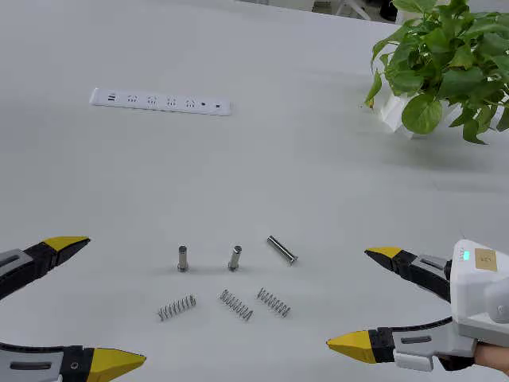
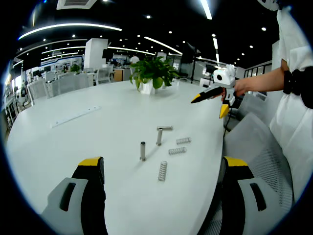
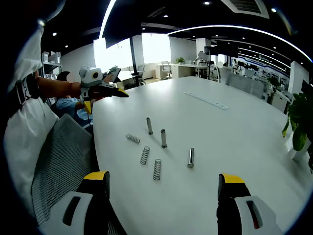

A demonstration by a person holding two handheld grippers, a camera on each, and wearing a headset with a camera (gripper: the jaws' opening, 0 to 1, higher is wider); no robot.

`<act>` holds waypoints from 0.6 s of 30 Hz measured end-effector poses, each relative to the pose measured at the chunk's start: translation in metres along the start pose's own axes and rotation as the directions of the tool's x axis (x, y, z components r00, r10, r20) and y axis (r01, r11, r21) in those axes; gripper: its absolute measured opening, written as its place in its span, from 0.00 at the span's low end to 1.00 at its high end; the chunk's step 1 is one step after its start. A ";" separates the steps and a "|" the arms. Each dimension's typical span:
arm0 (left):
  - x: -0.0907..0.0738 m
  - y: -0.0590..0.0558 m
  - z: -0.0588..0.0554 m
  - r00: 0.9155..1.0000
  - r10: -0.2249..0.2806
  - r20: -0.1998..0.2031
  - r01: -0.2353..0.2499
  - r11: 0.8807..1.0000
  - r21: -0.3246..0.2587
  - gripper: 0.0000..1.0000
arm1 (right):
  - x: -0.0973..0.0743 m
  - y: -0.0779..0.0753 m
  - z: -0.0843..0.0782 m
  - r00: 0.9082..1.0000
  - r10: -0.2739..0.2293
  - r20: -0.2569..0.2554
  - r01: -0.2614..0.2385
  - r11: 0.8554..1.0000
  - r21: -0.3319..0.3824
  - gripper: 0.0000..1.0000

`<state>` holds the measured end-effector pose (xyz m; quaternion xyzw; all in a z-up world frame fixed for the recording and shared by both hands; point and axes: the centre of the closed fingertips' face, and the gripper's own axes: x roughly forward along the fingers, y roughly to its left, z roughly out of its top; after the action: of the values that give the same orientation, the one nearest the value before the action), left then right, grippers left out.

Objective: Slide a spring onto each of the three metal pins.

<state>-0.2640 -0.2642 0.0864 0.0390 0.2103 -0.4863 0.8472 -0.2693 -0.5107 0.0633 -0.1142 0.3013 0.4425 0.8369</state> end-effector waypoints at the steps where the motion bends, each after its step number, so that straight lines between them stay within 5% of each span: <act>1: 0.000 0.000 0.000 1.000 0.000 0.000 0.000 1.000 -0.001 0.99 | 0.000 0.000 0.000 1.000 0.000 0.000 0.000 1.000 0.001 0.91; 18: 0.000 -0.002 -0.002 1.000 -0.003 0.004 0.003 1.000 -0.006 0.99 | 0.001 0.002 -0.002 1.000 0.006 -0.007 -0.006 1.000 -0.001 0.91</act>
<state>-0.2666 -0.2651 0.0850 0.0351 0.2104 -0.4871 0.8469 -0.2712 -0.5096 0.0616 -0.1152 0.3044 0.4445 0.8346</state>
